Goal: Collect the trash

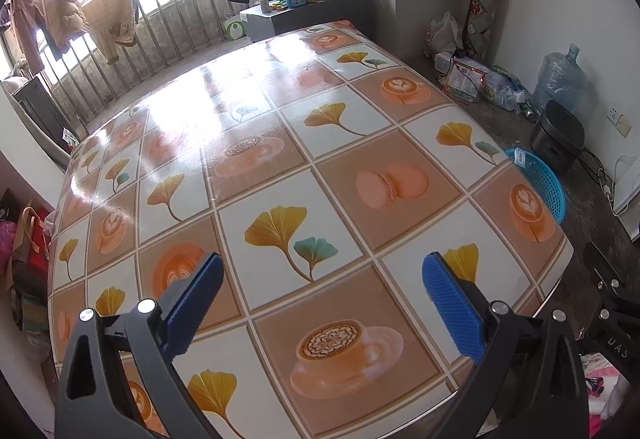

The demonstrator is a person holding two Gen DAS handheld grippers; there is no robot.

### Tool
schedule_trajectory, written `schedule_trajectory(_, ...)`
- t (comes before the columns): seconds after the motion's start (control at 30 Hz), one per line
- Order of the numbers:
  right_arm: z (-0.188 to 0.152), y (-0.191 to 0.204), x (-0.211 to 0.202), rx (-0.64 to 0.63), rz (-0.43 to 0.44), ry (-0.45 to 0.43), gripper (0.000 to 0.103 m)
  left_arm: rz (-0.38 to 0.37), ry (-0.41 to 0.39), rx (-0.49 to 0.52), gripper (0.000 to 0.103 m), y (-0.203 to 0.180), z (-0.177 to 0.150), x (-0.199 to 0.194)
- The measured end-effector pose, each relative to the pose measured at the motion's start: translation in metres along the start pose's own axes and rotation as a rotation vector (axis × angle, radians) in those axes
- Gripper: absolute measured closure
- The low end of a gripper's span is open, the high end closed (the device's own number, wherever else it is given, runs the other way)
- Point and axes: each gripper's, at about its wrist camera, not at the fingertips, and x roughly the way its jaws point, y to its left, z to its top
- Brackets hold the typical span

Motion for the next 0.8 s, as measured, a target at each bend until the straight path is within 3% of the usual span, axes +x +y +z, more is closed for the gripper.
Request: schedule_trajectory(0.8, 0.0011, -0.0029, -0.0016, -0.001, -0.006, -0.003, 0.008, -0.001, -0.003, 0.006, 0.006, -0.0014, -0.0011, -0.0025)
